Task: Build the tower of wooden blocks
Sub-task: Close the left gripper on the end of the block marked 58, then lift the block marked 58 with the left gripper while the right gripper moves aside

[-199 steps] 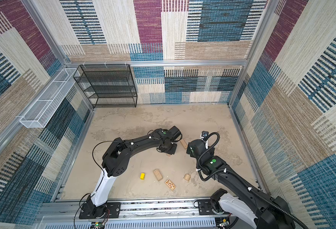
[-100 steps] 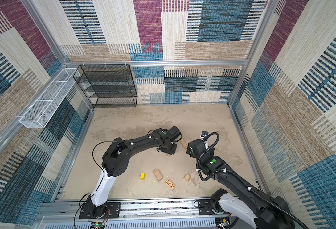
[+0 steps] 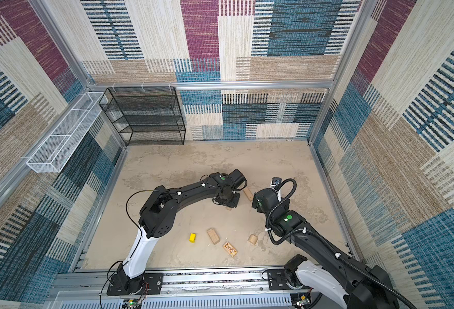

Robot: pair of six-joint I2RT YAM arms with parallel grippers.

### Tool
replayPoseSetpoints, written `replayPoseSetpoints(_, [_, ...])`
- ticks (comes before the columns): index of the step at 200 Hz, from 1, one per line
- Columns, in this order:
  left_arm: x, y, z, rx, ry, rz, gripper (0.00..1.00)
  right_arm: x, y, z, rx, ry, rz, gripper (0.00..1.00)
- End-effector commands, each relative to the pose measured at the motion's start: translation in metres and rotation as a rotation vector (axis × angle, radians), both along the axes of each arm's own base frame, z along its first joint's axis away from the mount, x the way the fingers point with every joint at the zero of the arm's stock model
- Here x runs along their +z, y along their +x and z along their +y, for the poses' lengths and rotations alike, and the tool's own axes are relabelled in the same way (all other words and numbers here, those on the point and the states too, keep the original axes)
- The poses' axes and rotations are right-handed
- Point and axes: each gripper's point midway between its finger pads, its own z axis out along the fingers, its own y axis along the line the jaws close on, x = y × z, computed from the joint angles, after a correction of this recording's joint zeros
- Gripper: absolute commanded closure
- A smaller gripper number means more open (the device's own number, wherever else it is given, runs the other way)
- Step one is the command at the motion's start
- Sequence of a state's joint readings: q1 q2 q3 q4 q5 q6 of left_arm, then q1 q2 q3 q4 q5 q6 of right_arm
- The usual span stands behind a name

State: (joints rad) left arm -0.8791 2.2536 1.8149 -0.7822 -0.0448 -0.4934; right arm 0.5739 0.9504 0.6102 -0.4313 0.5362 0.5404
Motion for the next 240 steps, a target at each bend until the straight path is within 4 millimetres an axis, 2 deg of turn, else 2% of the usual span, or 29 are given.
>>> replayPoseSetpoints(1, [0.002, -0.001, -0.003, -0.024, -0.008, 0.010, 1.00, 0.005, 0.002, 0.002, 0.002, 0.015, -0.014, 0.00])
replayPoseSetpoints(51, [0.020, 0.003, -0.013, -0.034, -0.055, -0.008, 1.00, 0.013, -0.001, 0.004, 0.013, 0.029, 0.002, 0.00])
replayPoseSetpoints(95, [0.038, 0.007, -0.021, -0.057, -0.091, -0.038, 1.00, 0.016, -0.003, 0.015, 0.043, 0.075, 0.045, 0.01])
replayPoseSetpoints(139, [0.065, 0.005, -0.010, -0.086, -0.114, -0.111, 1.00, 0.029, 0.007, 0.048, 0.125, 0.203, 0.062, 0.12])
replayPoseSetpoints(164, [0.080, 0.005, 0.007, -0.091, -0.098, -0.171, 1.00, 0.031, 0.015, 0.070, 0.163, 0.296, 0.080, 0.18])
replayPoseSetpoints(187, [0.090, 0.006, 0.033, -0.067, -0.086, -0.216, 1.00, 0.029, 0.026, 0.093, 0.201, 0.372, 0.105, 0.23])
replayPoseSetpoints(214, [0.096, 0.005, 0.077, 0.004, -0.081, -0.233, 1.00, 0.022, 0.043, 0.126, 0.246, 0.403, 0.153, 0.25])
replayPoseSetpoints(240, [0.114, -0.002, 0.123, 0.096, -0.107, -0.256, 1.00, 0.020, 0.063, 0.176, 0.316, 0.361, 0.164, 0.25])
